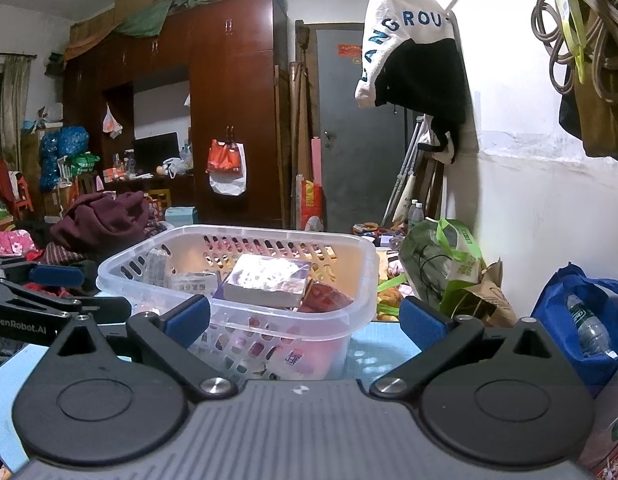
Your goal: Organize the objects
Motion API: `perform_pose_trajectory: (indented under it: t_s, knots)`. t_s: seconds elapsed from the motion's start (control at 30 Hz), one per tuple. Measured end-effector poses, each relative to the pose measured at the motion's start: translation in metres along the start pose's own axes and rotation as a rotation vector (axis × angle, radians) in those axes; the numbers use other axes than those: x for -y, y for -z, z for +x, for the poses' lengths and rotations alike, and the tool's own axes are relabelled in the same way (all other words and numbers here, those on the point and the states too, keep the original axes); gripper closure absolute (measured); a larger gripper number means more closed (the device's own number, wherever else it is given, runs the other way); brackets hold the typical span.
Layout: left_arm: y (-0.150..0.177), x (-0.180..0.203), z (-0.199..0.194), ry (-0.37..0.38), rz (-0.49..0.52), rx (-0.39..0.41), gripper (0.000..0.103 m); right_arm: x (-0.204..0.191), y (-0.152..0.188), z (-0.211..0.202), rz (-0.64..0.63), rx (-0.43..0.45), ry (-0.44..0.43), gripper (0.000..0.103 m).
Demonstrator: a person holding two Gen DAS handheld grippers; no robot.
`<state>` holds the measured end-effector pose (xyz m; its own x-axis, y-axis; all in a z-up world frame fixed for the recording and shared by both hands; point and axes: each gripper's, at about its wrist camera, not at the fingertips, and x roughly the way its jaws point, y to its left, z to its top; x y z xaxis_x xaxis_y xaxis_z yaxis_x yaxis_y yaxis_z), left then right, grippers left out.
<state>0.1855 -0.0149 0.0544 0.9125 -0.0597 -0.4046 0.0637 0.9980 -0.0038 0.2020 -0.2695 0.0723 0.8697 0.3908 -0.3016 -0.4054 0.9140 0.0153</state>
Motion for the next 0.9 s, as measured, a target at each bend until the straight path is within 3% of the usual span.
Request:
perform_pose_trajectory:
  t_s: [0.9]
  knots:
    - [-0.0008,0.0008,0.0008,0.005,-0.012,-0.008,0.007,0.0022,0.0007,0.0014,0.015,-0.013,-0.012,0.000]
